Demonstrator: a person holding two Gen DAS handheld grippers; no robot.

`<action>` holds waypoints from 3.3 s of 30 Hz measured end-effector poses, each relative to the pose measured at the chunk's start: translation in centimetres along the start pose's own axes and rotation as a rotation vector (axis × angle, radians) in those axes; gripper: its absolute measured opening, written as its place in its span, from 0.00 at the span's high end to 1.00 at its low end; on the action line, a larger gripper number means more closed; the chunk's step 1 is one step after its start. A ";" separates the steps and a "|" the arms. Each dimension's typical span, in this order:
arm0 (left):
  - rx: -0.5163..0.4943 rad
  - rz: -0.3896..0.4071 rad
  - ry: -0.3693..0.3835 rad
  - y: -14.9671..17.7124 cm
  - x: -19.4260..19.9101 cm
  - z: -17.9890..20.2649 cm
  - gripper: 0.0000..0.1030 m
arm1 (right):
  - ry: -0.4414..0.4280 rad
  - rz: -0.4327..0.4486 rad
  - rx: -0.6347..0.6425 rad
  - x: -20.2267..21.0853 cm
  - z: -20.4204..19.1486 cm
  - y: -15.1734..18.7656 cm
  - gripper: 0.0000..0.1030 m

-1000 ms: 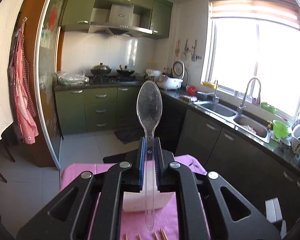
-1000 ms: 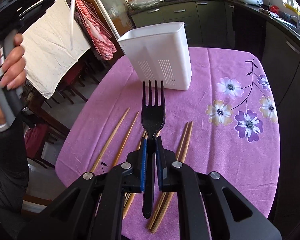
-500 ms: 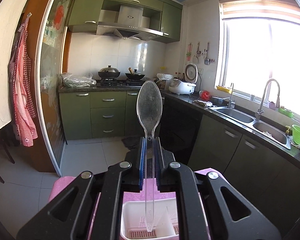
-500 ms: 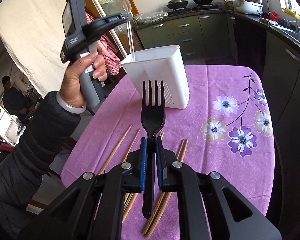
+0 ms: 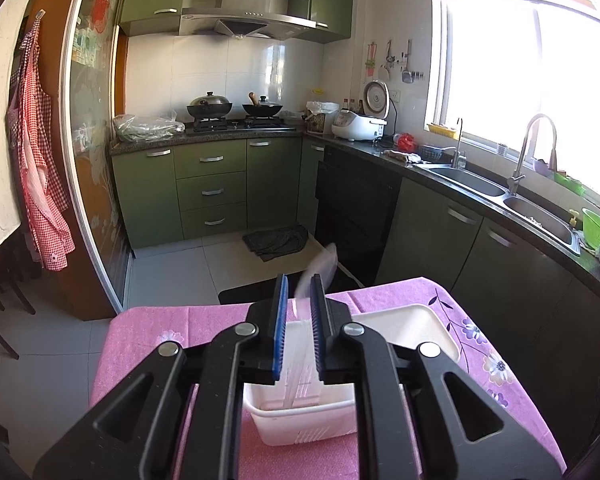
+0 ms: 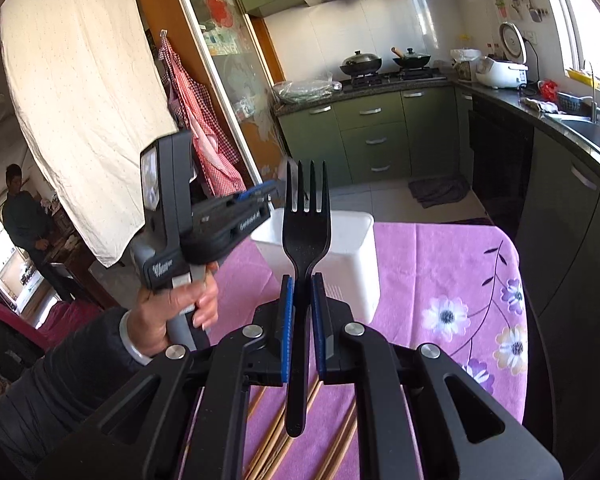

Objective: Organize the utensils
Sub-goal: 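Lift the spoon into the white caddy with the left gripper while the right drops the fork in, then grasp a wooden chopstick with the left gripper while the right gripper grasps another chopstick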

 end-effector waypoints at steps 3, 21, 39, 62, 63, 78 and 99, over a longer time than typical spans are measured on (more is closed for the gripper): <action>0.005 -0.017 0.013 0.5 0.6 -0.3 0.89 | -0.015 0.052 -0.007 -0.4 -1.0 -2.6 0.90; 0.037 -0.038 0.038 4.0 8.9 -1.8 0.84 | 0.108 0.291 0.018 -12.9 1.4 -8.3 0.90; -0.005 -0.343 0.083 9.8 9.1 1.3 0.83 | 0.114 0.212 0.058 -6.1 2.8 -2.0 0.86; 0.000 -0.846 0.179 20.4 3.0 4.6 0.83 | 0.256 -0.249 0.012 -5.8 10.5 9.7 0.76; -0.003 -0.850 0.184 20.4 3.0 4.7 0.83 | 0.257 -0.251 0.014 -5.7 10.5 9.9 0.76; 0.018 -0.639 0.155 16.1 6.8 3.1 0.94 | 0.279 -0.483 0.011 -8.4 10.8 14.0 0.76; -0.055 -0.375 0.078 11.7 12.1 2.2 0.94 | 0.435 -0.605 0.058 -13.6 9.4 16.7 0.89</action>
Point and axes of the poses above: each gripper's, at about its wrist camera, not at the fingertips, and x roughly against the way its jaws point, z to its right, y to its underside, the point moved 4 cm from there along -x, roughly the way its jaws point, and after that the axes turned 15 degrees about -x, right-handed, at the moved point
